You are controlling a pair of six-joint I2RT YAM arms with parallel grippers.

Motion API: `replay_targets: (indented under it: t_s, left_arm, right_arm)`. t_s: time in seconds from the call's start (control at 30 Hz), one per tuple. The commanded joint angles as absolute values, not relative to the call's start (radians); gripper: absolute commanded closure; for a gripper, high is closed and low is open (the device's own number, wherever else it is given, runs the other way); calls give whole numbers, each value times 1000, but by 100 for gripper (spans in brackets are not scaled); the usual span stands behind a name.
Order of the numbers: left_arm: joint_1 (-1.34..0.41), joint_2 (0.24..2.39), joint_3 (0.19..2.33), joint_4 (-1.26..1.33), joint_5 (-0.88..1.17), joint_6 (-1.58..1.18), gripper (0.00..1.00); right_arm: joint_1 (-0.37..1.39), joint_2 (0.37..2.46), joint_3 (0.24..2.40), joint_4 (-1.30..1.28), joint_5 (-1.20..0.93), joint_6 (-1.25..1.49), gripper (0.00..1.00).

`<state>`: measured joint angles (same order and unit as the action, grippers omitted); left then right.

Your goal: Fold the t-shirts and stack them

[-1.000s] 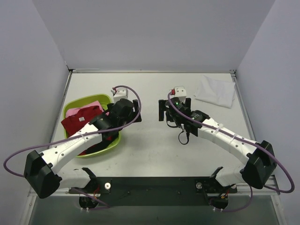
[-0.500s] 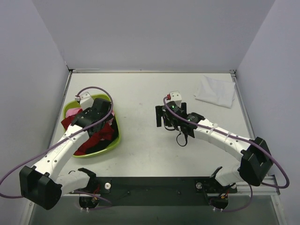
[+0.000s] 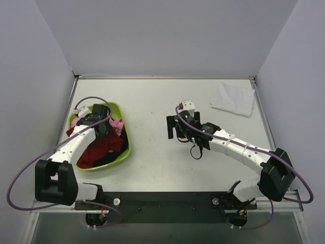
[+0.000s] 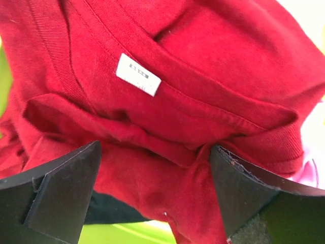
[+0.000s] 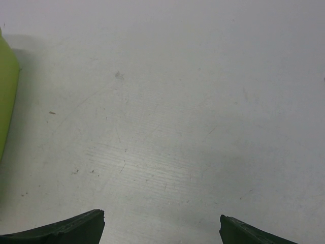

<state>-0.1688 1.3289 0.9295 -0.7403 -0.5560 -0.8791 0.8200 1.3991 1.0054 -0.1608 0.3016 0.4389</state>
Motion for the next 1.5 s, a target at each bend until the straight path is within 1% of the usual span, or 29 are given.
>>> replay_targets:
  t_s: [0.0, 0.03, 0.07, 0.1, 0.13, 0.17, 0.2, 0.23, 0.37, 0.53, 0.7, 0.8, 0.9, 0.93, 1.0, 1.03, 1.1, 1.13, 1.23, 1.27, 1.37, 1.47]
  left_arm:
    - [-132, 1359, 908, -651, -514, -859, 3]
    - [-127, 1361, 896, -638, -514, -861, 5]
    - [-124, 1365, 888, -629, -506, -864, 11]
    - [-118, 1365, 881, -618, -500, -862, 19]
    - [-109, 1365, 867, -598, -491, -864, 31]
    - [-103, 1362, 861, -591, -477, -864, 66]
    - [-104, 1359, 859, -583, -474, -864, 88]
    - [-103, 1356, 859, -587, -474, -868, 100]
    - [-103, 1325, 887, -609, -497, -864, 100]
    - [-104, 1200, 957, -650, -505, -864, 100]
    - [-138, 1068, 1119, -678, -445, -825, 100]
    - [-169, 1043, 1195, -670, -388, -801, 100]
    - [-201, 1034, 1259, -548, -278, -766, 100]
    - [-239, 1035, 1284, -513, -228, -756, 100]
    - [-293, 1069, 1333, -451, -204, -721, 100]
    - [-381, 1089, 1363, -434, -207, -700, 100]
    - [-464, 1152, 1439, -361, -201, -635, 100]
    - [-524, 1176, 1457, -324, -131, -609, 100]
    - [-635, 1271, 1522, -218, -51, -507, 100]
    - [-714, 1325, 1572, -210, -51, -445, 100]
    - [-828, 1437, 1656, -186, -6, -374, 100]
    - [-871, 1530, 1667, -123, 61, -406, 100]
  right_arm:
    - [830, 1404, 993, -149, 307, 422, 0]
    - [831, 1405, 992, -149, 307, 423, 0]
    - [830, 1408, 992, -146, 302, 425, 0]
    - [831, 1410, 991, -146, 301, 423, 0]
    - [830, 1410, 989, -143, 301, 426, 0]
    - [830, 1411, 989, -144, 302, 425, 0]
    - [830, 1414, 989, -144, 301, 428, 0]
    - [830, 1413, 989, -146, 301, 428, 0]
    - [831, 1408, 986, -143, 302, 431, 0]
    - [830, 1396, 985, -149, 293, 433, 0]
    - [834, 1370, 985, -163, 296, 434, 0]
    - [839, 1358, 982, -173, 301, 437, 0]
    - [842, 1336, 976, -186, 314, 446, 0]
    - [842, 1329, 974, -187, 322, 454, 0]
    - [842, 1299, 963, -195, 356, 466, 0]
    - [842, 1290, 962, -201, 368, 482, 0]
    - [844, 1246, 956, -224, 412, 495, 0]
    - [844, 1209, 953, -230, 429, 508, 0]
    - [844, 1114, 936, -265, 503, 529, 0]
    - [845, 1088, 930, -268, 518, 534, 0]
    - [854, 965, 913, -326, 599, 555, 0]
    - [861, 832, 916, -388, 673, 568, 0]
